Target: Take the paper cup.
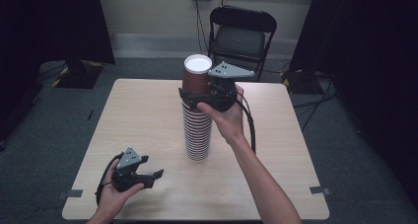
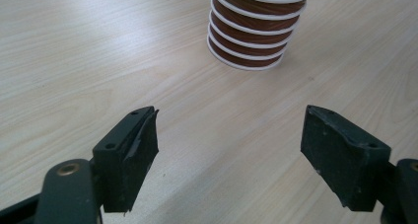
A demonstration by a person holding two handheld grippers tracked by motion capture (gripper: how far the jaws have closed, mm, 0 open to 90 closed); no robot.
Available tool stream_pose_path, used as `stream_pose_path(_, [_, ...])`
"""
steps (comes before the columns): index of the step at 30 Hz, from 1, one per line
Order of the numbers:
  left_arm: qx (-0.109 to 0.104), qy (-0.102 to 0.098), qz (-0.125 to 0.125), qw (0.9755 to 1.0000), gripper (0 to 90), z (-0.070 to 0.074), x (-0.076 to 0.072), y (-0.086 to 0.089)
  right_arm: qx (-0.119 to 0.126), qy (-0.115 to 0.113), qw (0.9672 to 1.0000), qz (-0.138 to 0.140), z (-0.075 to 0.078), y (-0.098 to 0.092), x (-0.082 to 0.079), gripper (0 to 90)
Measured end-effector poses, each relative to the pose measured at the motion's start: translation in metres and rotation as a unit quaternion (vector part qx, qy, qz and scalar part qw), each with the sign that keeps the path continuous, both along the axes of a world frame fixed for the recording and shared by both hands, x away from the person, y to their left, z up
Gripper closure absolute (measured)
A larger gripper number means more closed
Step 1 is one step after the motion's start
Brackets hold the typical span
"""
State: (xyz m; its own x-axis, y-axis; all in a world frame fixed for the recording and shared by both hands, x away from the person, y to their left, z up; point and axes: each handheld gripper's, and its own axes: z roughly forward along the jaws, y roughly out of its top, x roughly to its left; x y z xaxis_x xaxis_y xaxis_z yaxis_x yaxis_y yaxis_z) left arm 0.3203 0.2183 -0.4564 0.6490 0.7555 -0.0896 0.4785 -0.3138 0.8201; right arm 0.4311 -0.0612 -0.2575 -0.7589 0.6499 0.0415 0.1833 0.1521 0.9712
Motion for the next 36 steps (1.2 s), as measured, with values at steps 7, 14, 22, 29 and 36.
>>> stream_pose_path(7, [-0.003, 0.002, 0.003, 1.0, 21.7, -0.001, 0.0, 0.0, 0.017, -0.011, 0.9998, -0.001, 0.011, -0.002, 0.0, 12.0])
stream_pose_path(14, [-0.012, 0.007, 0.021, 0.9997, 19.8, -0.001, 0.001, 0.003, 0.031, -0.021, 0.9993, -0.003, 0.021, -0.004, -0.002, 12.3])
stream_pose_path(22, [-0.013, 0.006, 0.015, 0.9998, 18.2, -0.001, 0.002, 0.003, 0.05, -0.029, 0.9983, 0.0, 0.033, -0.007, -0.005, 12.4])
stream_pose_path(29, [-0.018, 0.004, 0.019, 0.9997, 18.6, 0.0, 0.002, 0.004, 0.067, -0.033, 0.9972, 0.006, 0.046, -0.011, -0.006, 12.7])
stream_pose_path(36, [-0.016, 0.005, 0.018, 0.9997, 18.8, -0.001, 0.002, 0.003, 0.078, -0.043, 0.996, 0.008, 0.057, -0.012, -0.008, 12.9])
